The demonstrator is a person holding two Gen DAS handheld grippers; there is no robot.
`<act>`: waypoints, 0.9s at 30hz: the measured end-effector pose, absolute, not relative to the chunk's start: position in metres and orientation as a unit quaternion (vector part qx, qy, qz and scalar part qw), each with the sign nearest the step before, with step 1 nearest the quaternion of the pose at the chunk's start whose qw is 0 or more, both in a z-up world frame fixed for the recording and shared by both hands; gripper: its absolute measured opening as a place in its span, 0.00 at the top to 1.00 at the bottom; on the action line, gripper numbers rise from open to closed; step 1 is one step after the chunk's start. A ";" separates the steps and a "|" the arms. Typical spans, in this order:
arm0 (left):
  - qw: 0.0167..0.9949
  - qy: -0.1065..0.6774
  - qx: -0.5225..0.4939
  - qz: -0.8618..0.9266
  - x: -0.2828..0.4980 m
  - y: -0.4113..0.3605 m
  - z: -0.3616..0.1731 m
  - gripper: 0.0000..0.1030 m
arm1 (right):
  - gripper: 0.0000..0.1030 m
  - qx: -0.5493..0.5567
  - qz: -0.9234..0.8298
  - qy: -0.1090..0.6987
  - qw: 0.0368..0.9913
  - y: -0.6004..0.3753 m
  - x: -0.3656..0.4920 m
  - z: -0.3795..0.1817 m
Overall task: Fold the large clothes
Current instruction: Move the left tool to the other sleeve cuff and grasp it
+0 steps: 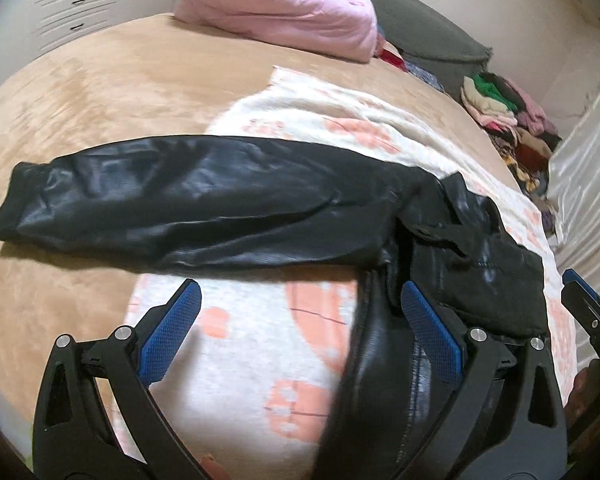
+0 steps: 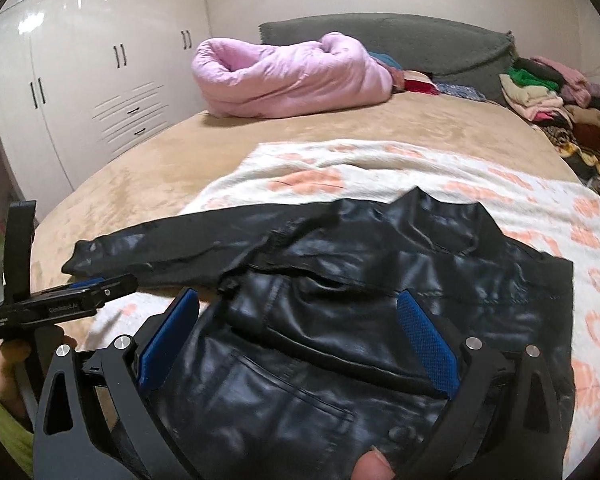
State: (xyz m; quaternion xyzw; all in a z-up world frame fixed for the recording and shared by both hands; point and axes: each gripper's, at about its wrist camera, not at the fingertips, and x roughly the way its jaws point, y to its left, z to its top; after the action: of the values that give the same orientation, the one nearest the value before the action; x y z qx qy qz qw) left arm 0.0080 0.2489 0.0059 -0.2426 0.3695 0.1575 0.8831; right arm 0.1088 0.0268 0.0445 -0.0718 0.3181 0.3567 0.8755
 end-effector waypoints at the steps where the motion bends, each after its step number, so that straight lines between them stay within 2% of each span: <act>1: 0.883 0.367 -0.244 0.162 0.005 0.253 0.006 0.09 | 0.04 -0.075 0.361 0.317 0.874 0.034 0.108 0.046; 8: 0.879 0.346 -0.240 0.224 -0.015 0.282 0.011 0.09 | 0.04 -0.093 0.383 0.312 0.865 0.069 0.100 0.048; 27: 0.832 0.315 -0.345 0.299 -0.053 0.358 -0.021 0.09 | 0.04 -0.109 0.418 0.313 0.846 0.127 0.089 0.038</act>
State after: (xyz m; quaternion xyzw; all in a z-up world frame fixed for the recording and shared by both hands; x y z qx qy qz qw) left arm -0.0525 0.3576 -0.0215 -0.3448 0.3155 0.2987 0.8321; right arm 0.0894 0.1274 0.0380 -0.1094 0.3130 0.4182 0.8457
